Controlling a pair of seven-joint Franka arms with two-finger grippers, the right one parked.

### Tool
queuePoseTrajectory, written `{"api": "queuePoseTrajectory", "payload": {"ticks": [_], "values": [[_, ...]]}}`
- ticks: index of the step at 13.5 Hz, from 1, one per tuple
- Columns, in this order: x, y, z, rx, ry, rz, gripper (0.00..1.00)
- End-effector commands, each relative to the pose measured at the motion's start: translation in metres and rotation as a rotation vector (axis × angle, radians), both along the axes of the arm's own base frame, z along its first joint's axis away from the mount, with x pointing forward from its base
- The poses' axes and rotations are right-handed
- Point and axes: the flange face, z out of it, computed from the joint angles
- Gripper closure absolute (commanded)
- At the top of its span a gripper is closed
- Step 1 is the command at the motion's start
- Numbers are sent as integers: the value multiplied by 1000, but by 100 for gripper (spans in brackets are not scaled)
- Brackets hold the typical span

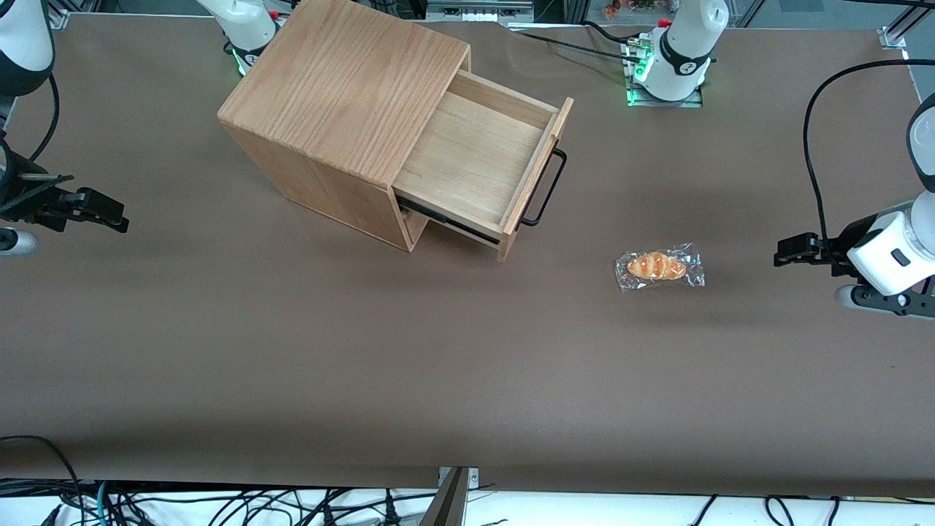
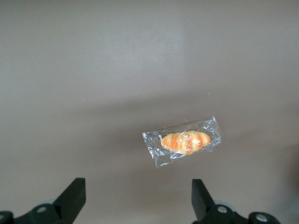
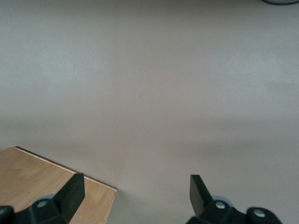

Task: Open top drawer with left arm

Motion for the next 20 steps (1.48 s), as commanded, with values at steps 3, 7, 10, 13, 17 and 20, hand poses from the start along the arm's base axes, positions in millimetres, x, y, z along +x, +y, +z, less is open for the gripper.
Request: {"api": "queuePoseTrajectory", "payload": {"ticks": [3,7,10,13,17,20], "values": [[-2,6,7,20,3,-49,0],[-2,5,8,17,0,-40,0],[-2,8,8,19,-2,-14,0],[-2,10,10,23,-3,58,0],[-3,10,12,27,-4,99,0],[-4,12,14,32,-8,111,0]]}}
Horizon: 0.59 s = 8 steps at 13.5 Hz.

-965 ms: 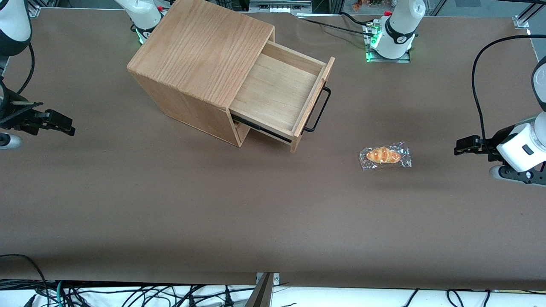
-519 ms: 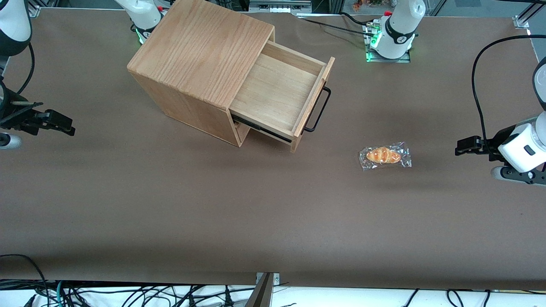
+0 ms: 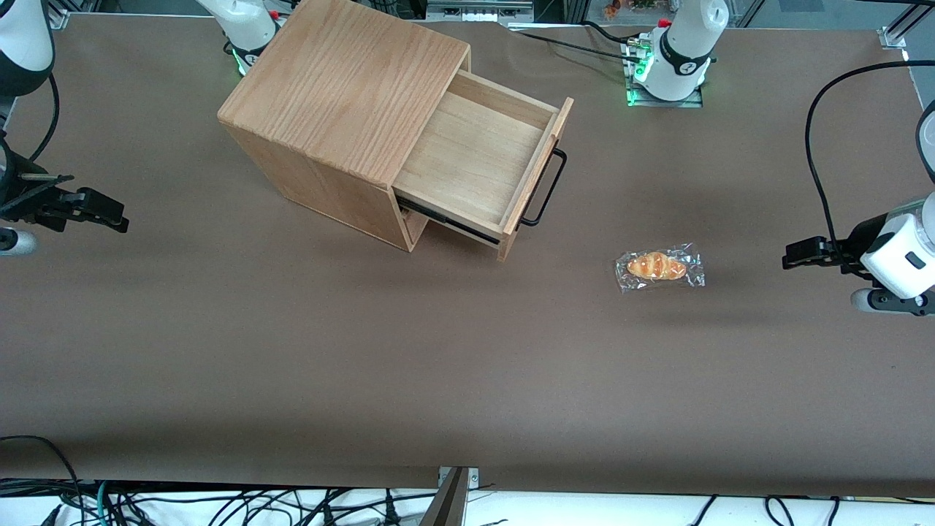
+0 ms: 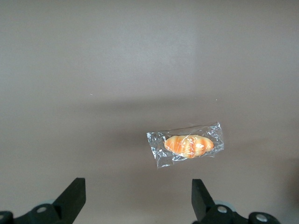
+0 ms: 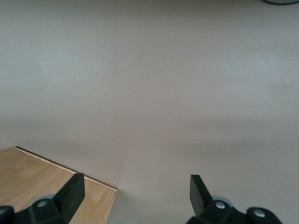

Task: Open top drawer with left arm

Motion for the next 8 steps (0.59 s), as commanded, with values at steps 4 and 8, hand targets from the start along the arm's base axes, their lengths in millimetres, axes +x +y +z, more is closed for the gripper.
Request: {"api": "queuePoseTrajectory", "payload": {"ticks": [4,8], "values": [[-4,8,11,26,-4,30,0],[-4,9,11,35,-6,32,0]]}}
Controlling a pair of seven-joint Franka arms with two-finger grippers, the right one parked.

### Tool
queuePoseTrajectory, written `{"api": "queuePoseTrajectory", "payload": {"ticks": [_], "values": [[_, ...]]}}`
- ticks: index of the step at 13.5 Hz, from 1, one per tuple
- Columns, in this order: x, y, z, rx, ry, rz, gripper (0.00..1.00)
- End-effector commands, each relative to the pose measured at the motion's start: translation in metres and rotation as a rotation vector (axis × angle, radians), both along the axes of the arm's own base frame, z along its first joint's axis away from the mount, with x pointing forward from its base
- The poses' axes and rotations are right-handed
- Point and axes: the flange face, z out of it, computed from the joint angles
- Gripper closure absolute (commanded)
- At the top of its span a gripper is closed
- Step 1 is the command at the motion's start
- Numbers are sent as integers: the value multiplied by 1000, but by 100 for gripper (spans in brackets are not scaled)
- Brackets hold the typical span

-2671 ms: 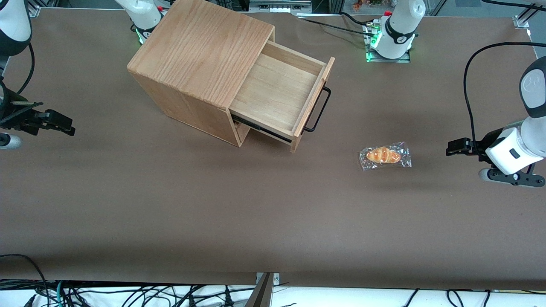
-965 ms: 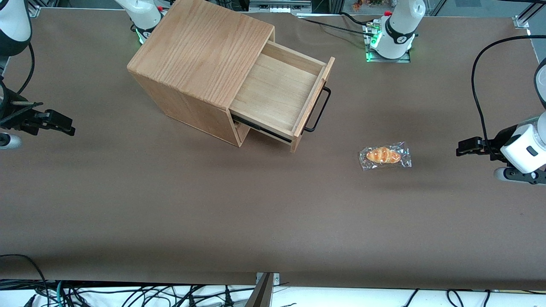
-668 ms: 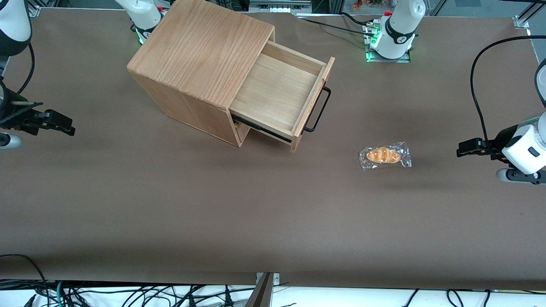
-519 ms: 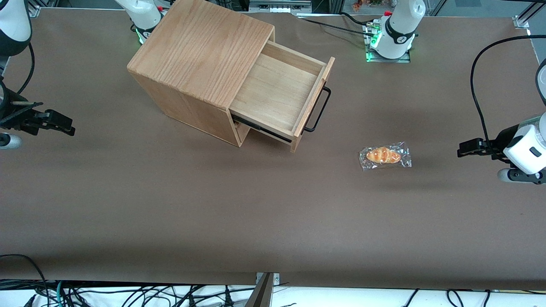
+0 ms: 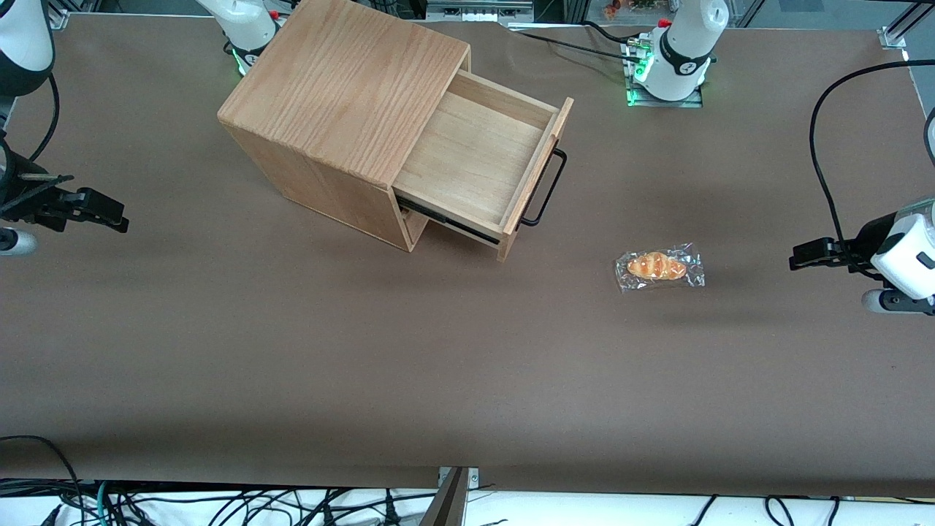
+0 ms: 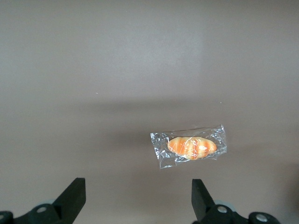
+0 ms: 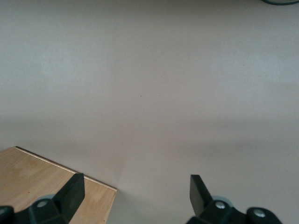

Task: Open top drawer with left arm

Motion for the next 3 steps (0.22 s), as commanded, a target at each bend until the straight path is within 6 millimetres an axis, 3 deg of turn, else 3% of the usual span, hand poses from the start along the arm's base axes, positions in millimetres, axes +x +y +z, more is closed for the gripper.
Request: {"api": "queuePoseTrajectory", "payload": {"ticks": [1,3], "values": [[-3,2,9,28,-2,5,0],[-3,2,10,28,-5,5,0]]}}
